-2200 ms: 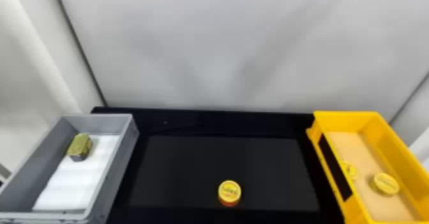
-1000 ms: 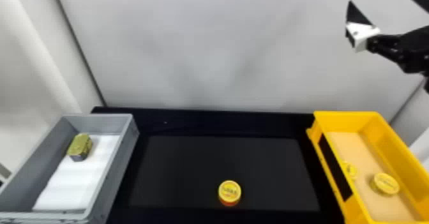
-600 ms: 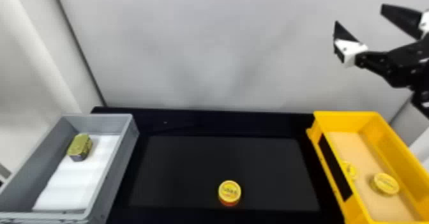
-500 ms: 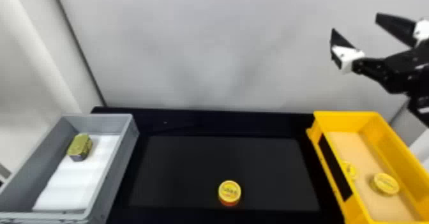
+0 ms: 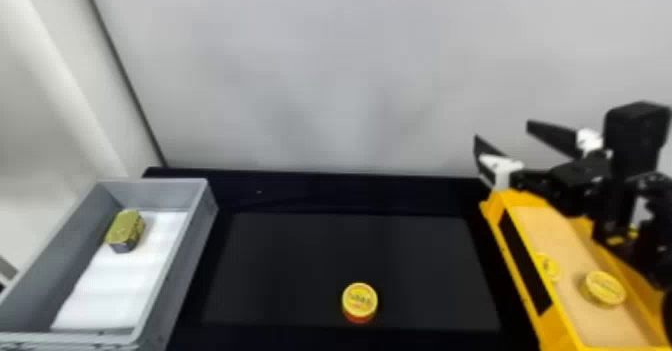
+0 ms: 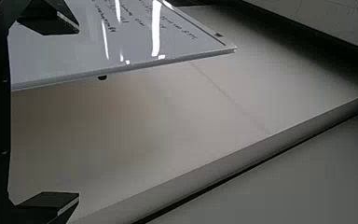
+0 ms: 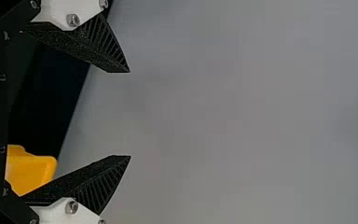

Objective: Pick up the round yellow can and place it in the yellow rectangular box

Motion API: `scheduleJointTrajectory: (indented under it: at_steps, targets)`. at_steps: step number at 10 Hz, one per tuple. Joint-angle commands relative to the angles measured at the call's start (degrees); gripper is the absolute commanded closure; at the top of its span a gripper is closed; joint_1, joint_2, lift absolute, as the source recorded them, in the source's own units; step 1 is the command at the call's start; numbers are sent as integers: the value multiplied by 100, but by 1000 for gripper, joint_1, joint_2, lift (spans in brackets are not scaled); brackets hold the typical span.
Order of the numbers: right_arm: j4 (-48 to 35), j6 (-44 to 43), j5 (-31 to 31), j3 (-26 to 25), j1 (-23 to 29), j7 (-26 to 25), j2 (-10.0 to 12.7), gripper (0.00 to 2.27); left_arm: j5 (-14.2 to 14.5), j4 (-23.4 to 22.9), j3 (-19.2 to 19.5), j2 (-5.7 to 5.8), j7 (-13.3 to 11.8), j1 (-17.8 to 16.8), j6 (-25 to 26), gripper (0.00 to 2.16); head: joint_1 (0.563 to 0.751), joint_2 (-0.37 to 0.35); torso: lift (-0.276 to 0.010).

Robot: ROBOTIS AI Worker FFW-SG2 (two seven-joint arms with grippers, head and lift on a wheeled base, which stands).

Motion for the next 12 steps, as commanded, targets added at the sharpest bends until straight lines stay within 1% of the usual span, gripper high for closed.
scheduleJointTrajectory:
  at_steps: [1,4,7,10,12]
  targets:
    - [300,265,-15,182,127,306,-6,154,3,25,3,-15,0,0,0,32,686,14,-56]
    - [353,503,152,428,268,359,-24,174,-5,33,3,-15,0,9,0,32,686,14,-56]
    - [379,723,345,762,338,578,-33,183,3,51,3,-15,-9,9,18,32,686,14,-56]
    - [458,1127,723,1061,338,1018,-33,183,-5,69,3,-15,-18,-9,35,32,686,14,-56]
    - [564,1224,996,1228,330,1291,-33,183,-5,95,3,-15,-26,-18,35,32,686,14,-56]
